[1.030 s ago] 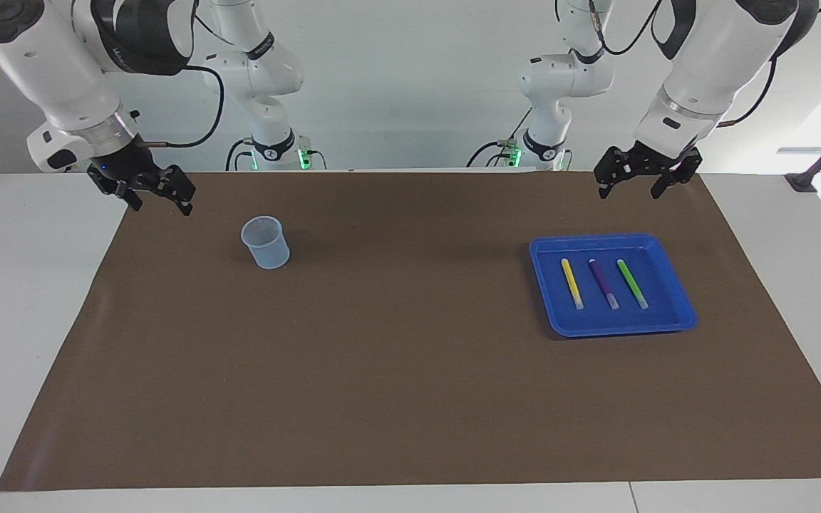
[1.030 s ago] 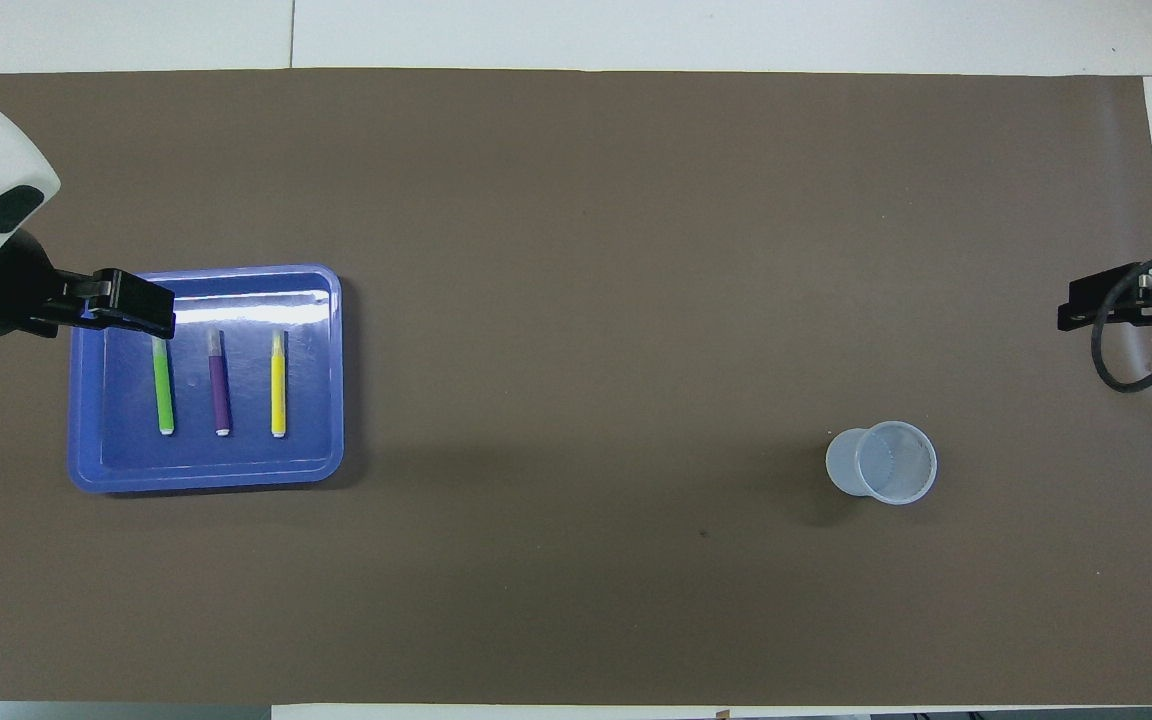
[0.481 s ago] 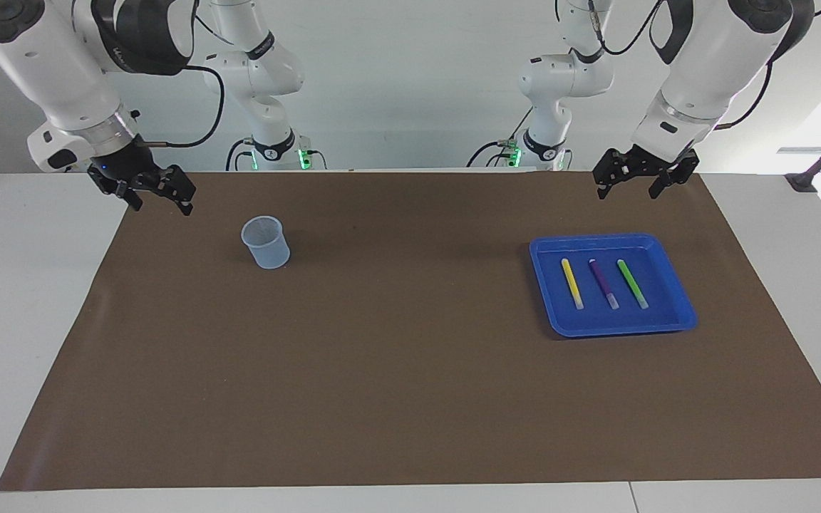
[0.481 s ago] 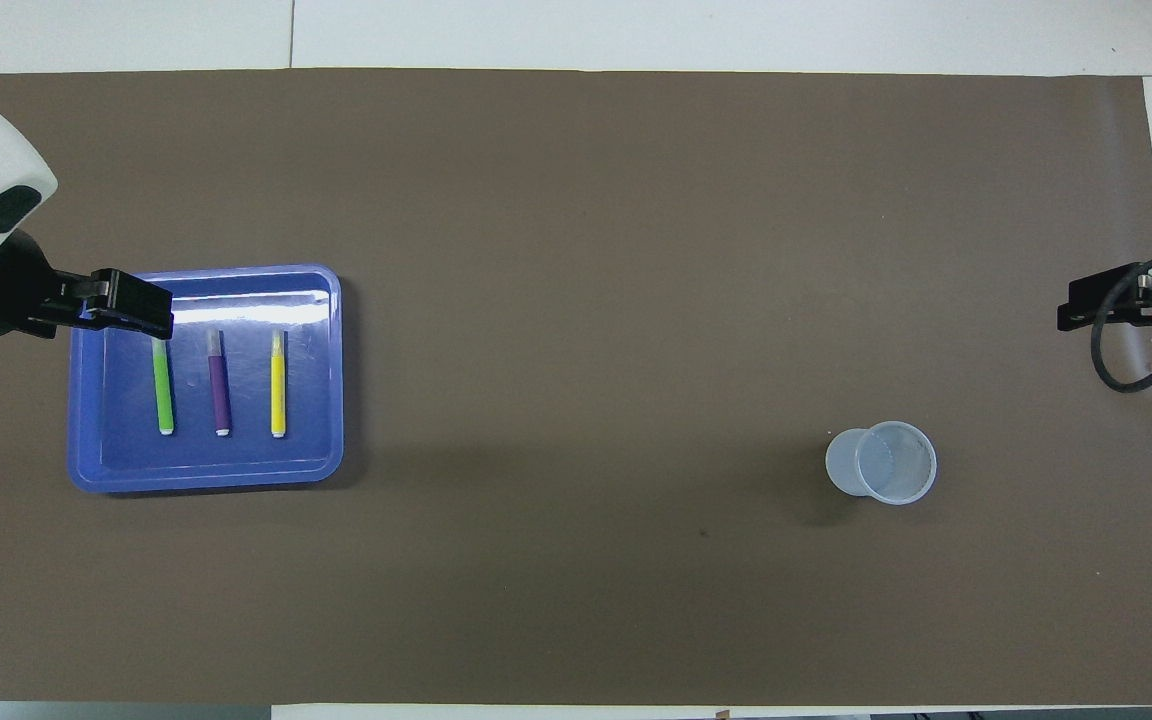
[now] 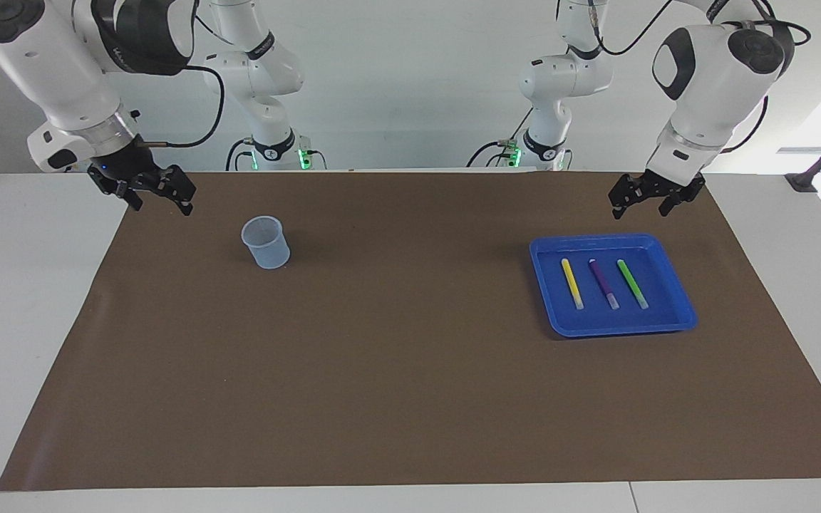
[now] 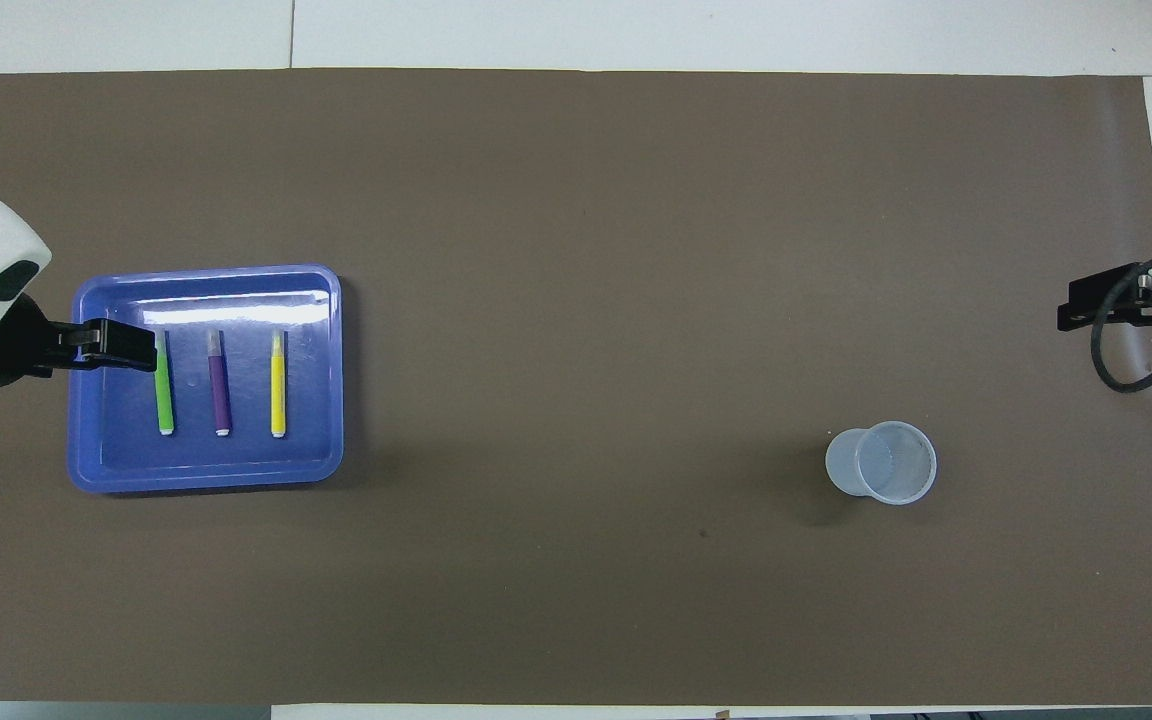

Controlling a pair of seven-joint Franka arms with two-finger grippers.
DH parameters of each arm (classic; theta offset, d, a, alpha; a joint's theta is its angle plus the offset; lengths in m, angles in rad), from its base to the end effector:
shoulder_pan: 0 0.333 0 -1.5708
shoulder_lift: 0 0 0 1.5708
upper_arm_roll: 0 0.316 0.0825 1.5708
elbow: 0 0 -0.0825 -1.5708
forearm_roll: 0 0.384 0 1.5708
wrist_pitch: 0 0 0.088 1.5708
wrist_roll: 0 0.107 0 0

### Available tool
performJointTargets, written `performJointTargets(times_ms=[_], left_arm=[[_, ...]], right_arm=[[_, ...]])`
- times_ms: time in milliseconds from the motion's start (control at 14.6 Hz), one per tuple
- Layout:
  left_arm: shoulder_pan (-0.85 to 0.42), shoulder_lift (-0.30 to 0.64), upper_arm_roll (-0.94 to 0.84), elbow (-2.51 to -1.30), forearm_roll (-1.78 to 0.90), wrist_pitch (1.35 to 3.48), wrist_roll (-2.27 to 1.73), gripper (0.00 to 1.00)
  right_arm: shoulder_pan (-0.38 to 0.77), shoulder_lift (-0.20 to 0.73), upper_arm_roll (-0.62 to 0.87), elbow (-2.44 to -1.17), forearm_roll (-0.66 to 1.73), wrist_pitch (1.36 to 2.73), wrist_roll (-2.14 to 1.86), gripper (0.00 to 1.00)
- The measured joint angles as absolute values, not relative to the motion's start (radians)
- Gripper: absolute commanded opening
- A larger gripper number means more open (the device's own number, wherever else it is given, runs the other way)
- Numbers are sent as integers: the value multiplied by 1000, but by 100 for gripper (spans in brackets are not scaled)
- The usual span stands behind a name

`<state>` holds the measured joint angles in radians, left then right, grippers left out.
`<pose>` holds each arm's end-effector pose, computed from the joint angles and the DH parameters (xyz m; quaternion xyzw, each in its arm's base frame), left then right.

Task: Transfer and insert pens with both arms
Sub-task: 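Lower the left gripper onto the green pen in the tray and grasp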

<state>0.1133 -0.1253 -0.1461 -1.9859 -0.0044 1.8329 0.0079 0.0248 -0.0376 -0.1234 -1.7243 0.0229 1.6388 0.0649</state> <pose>0.5188 -0.0201 0.5160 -0.9997 0.0190 0.0144 0.0072 0.5419 -0.0524 0.5782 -0.9962 0.0826 0.0239 0.0141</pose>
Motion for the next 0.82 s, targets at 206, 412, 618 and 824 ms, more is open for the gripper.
performJointTargets(times_ms=[206,412,618,824], left_arm=[[170,-83,-144,-2076,-4,1949,83,100],[200,10,-144,-2099,-4,2048,122,100],[216,71,-144,-2138,-4,2161,166,98],[236,98,-144,-2199,-4,2246,200,91]], right_arm=[[25,-38,-123,-1724,23,1639,65,100],[25,-38,-123,-1724,23,1639,65,100],[25,-38,-123,-1724,23,1639,65,100],[25,-38,-123,-1724,23,1639,65,100]])
